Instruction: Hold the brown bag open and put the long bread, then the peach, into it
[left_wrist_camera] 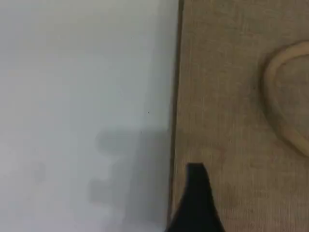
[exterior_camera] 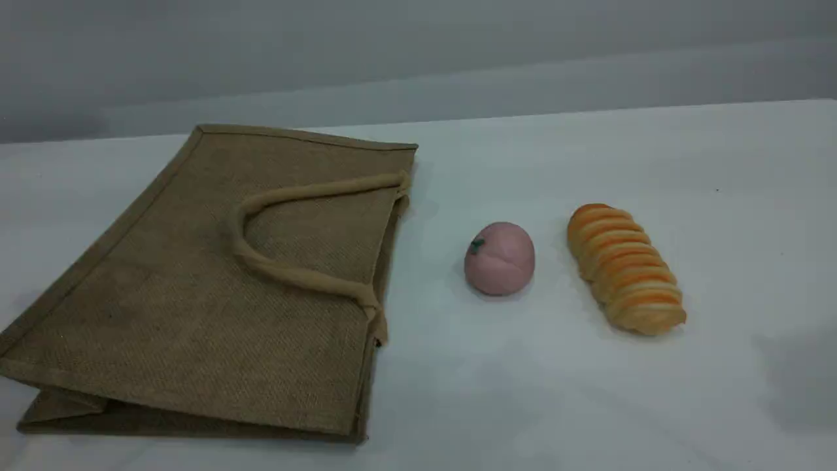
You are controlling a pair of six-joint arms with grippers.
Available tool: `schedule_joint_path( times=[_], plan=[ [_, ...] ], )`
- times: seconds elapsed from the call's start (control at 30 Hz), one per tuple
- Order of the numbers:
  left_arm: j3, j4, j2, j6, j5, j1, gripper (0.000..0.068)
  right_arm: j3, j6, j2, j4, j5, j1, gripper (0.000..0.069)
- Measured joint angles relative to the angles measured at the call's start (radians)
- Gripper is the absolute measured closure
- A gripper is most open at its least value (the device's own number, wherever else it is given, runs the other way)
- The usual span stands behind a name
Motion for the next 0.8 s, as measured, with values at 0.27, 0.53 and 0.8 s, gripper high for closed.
schedule_joint_path(
  times=[0.27, 0.53, 0.8],
  plan=[
    [-0.123, -0.003, 0.190, -0.069, 0.033, -0.001, 0.0184, -0.017, 0.001, 0.074, -0.006, -0.033, 0.000, 0.0120],
    [-0.239, -0.004, 0.350, -0.102, 0.047, -0.054, 0.0184, -0.017, -0.001, 0.110, -0.006, -0.055, 0.000, 0.0120],
    [-0.346, -0.003, 0.503, -0.171, 0.059, -0.127, 0.0184, -0.017, 0.000, 0.111, -0.006, -0.052, 0.000, 0.0120]
  ],
)
